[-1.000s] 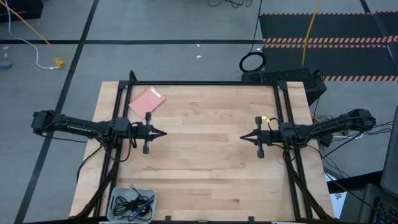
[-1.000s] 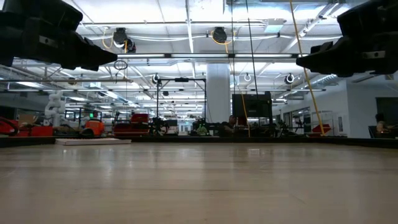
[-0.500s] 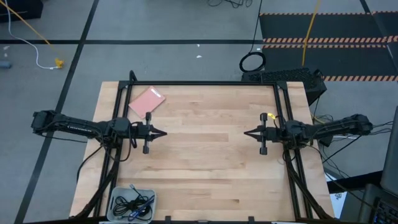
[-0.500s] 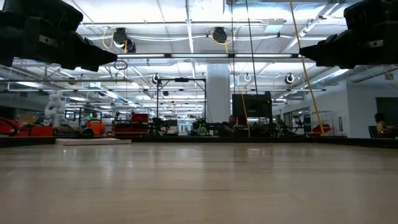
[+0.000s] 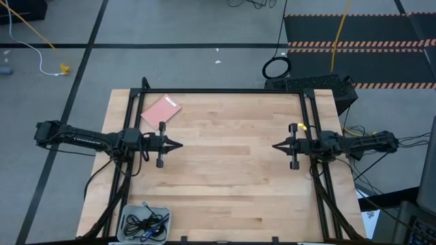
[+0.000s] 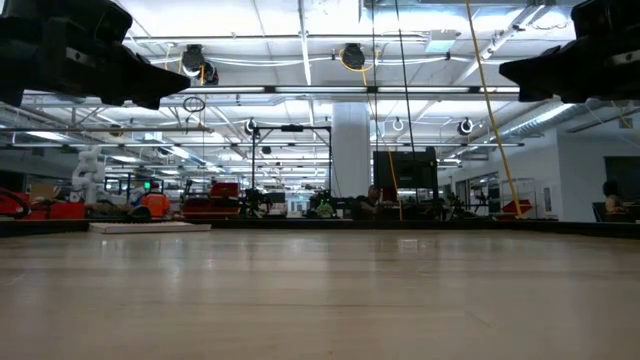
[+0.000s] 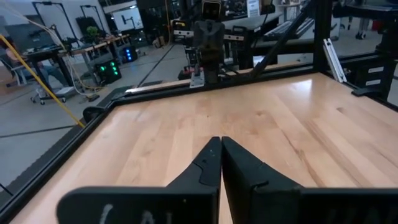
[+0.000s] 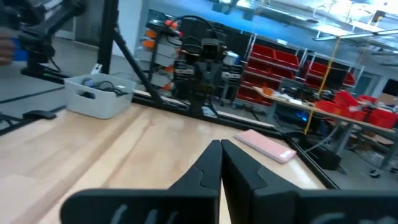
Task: Pick and place USB-C Cables
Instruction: Return to Home Position
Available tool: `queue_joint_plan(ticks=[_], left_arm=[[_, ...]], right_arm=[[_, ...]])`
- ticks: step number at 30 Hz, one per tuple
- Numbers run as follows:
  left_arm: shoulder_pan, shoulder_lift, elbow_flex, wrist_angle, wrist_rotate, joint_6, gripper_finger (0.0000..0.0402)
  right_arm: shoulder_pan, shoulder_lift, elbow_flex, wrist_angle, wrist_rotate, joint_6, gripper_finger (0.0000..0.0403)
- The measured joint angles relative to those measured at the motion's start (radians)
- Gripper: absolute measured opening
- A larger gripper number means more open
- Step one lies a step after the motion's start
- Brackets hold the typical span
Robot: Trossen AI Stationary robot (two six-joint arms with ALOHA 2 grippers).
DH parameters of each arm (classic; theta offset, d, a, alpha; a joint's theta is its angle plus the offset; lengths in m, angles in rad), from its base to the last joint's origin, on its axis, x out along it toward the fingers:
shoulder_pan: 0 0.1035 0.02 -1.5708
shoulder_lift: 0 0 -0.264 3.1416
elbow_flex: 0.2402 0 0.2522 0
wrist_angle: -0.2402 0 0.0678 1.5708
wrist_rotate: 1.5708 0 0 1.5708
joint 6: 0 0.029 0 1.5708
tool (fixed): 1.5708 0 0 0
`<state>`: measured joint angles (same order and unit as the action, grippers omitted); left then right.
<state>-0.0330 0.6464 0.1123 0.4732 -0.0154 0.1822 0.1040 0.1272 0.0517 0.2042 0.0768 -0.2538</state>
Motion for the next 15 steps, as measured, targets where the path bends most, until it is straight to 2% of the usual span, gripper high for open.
queue_joint_plan(ticks=[4, 8, 15], left_arm=[[0.000, 0.000, 0.000, 0.000, 0.000, 0.003, 0.0004], [0.000, 0.000, 0.000, 0.001, 0.000, 0.004, 0.0012], [0.000, 0.000, 0.000, 0.007, 0.000, 0.022, 0.0006]], right_arm=[[0.000, -0.067, 0.000, -0.064, -0.003, 0.002, 0.0000], [0.000, -0.128, 0.000, -0.127, -0.003, 0.003, 0.0000], [-0.001, -0.121, 0.000, -0.116, -0.040, 0.020, 0.0000]])
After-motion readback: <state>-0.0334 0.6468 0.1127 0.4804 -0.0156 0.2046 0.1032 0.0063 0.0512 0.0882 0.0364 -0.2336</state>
